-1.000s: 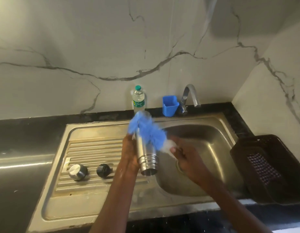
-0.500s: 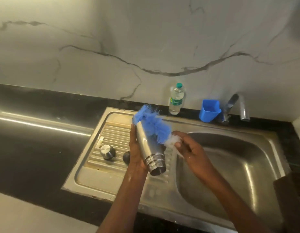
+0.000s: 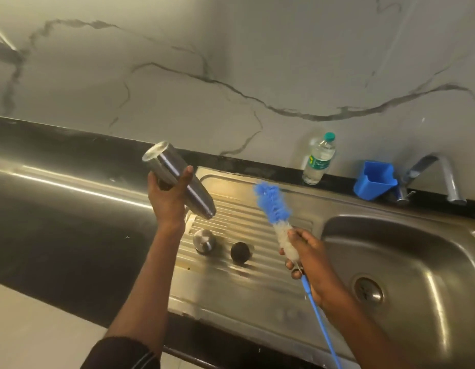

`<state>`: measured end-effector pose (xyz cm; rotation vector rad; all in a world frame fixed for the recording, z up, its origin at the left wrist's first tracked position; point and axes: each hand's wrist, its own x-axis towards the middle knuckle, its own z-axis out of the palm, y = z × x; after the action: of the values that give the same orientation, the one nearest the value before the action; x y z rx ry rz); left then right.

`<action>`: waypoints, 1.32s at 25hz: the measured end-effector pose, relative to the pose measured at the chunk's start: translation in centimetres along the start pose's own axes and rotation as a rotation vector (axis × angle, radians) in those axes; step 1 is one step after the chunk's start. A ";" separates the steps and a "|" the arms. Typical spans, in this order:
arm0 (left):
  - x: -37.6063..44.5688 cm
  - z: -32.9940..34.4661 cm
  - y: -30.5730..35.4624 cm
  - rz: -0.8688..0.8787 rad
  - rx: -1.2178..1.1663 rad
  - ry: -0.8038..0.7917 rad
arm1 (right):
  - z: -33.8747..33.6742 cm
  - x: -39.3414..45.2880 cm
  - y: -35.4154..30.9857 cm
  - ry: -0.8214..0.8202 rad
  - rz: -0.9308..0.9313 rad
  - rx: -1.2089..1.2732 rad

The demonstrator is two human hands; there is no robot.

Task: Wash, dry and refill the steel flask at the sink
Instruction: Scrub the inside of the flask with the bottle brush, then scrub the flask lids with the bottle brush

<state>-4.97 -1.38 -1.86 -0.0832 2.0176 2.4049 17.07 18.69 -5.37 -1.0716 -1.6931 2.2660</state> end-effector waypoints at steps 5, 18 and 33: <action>2.9 -1.8 -2.5 0.104 0.338 -0.126 | 3.7 0.2 0.5 0.002 0.031 -0.024; 2.5 -3.5 -6.2 0.093 0.378 -0.179 | 7.1 0.9 1.8 0.049 0.061 -0.082; 0.5 -4.9 -7.5 0.015 0.433 -0.154 | 7.0 0.3 2.8 0.013 0.005 -0.202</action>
<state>-5.02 -4.94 -10.11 0.1146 2.4062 1.8572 13.54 12.20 -7.08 -1.1270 -1.9490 2.1215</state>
